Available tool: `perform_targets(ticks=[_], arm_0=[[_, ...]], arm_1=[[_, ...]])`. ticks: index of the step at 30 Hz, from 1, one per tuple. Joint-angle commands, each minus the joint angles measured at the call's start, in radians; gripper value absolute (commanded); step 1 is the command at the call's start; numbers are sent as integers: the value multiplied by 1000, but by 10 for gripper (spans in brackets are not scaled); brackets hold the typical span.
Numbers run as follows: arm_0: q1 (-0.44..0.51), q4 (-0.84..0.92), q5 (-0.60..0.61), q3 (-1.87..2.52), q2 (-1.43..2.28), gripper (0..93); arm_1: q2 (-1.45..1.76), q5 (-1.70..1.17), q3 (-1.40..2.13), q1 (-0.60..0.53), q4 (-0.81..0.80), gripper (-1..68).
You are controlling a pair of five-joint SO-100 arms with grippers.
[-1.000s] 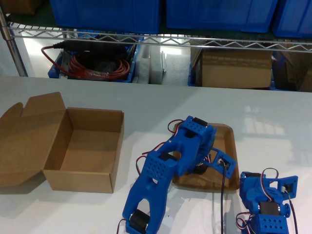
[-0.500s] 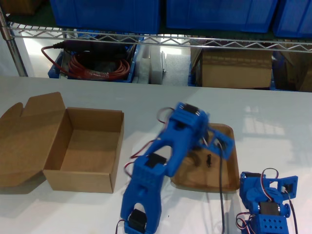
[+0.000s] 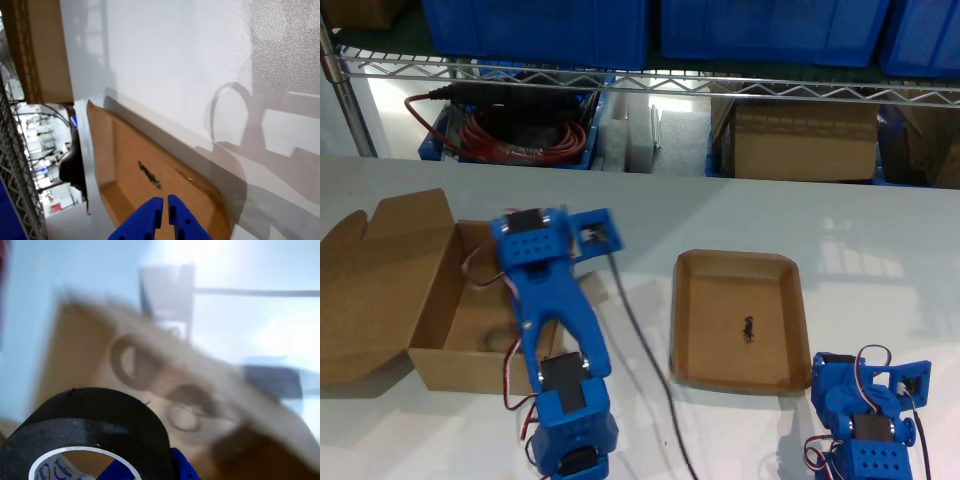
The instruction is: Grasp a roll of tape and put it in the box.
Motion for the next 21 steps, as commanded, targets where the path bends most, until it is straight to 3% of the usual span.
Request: perform_targets(ticks=[1, 6, 17, 18, 21], arm_0=[[-92, -5, -5, -2, 18, -1], [-141, -21, 8, -2, -21, -1], [-152, -48, 18, -12, -51, -1], [-152, -48, 18, -14, -51, 10], [-152, -43, 20, -15, -48, 217]], arm_1=[[6, 3, 14, -3, -5, 3], [6, 3, 14, -3, -5, 3], [6, 3, 14, -3, -5, 3], [6, 3, 14, -3, -5, 3], [6, 3, 14, -3, -5, 3]])
